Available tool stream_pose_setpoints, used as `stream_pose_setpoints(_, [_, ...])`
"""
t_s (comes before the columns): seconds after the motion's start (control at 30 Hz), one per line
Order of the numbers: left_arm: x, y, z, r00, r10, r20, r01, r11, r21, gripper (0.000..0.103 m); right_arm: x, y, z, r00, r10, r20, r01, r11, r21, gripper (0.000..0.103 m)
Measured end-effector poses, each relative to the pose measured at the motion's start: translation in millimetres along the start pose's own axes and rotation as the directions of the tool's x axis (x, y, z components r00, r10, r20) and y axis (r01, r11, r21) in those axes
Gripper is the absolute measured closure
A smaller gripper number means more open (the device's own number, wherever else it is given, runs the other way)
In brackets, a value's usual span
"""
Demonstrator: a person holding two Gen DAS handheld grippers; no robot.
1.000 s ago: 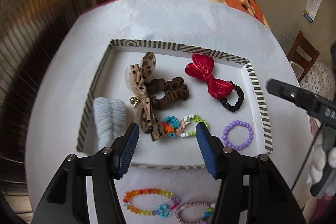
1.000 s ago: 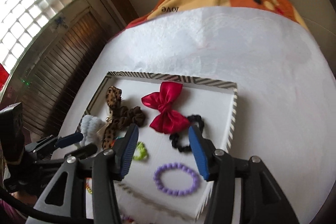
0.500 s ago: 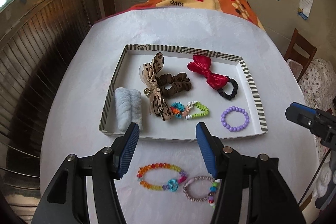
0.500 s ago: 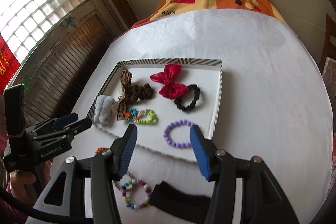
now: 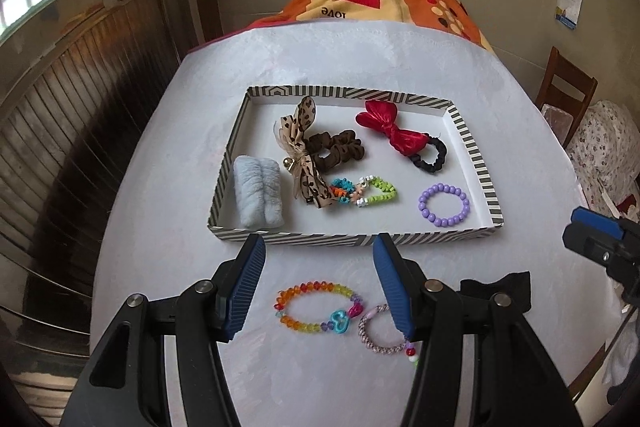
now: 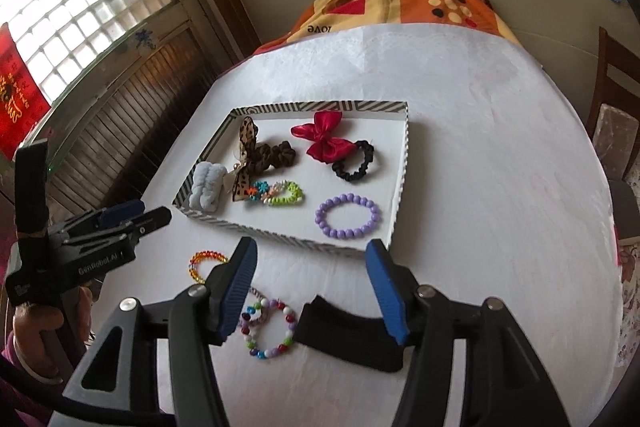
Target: Organize jewelry
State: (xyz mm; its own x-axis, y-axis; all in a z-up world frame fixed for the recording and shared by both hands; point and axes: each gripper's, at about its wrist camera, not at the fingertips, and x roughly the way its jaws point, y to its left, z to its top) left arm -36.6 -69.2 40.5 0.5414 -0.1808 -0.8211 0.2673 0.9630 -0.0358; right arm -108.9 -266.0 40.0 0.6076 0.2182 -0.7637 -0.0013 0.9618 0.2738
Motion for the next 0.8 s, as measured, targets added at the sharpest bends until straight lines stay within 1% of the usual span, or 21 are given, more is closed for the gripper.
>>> stream_pose_setpoints(0.17, [-9.1,1.4,-4.2,1.0,0.022,0.015,-0.022,1.0,0.01,0.056,-8.1,5.9,-13.8,1.0,-0.001,0.007,0.001,1.0,0.004,0.043])
stream_pose_setpoints(0.27, [-13.3,1.3,-6.0,0.999,0.036,0.025,-0.036,0.999,0.021,0.056,-12.6,10.2,-19.7,1.0,-0.015,0.016,0.015,1.0,-0.006,0.041])
stream_pose_setpoints(0.63, [-20.5,2.2,-14.3,0.999,0.037,0.024,-0.038,0.999,0.023,0.056,-20.3,17.8,-29.2,1.0,-0.02,0.021,0.021,1.0,-0.018,0.039])
stream_pose_setpoints(0.8, [-23.6,3.0,-17.1,0.999,0.044,0.03,-0.045,0.999,0.024,0.056,-24.1,21.2,-30.8,0.999,-0.038,0.031,0.039,0.999,-0.032,0.038])
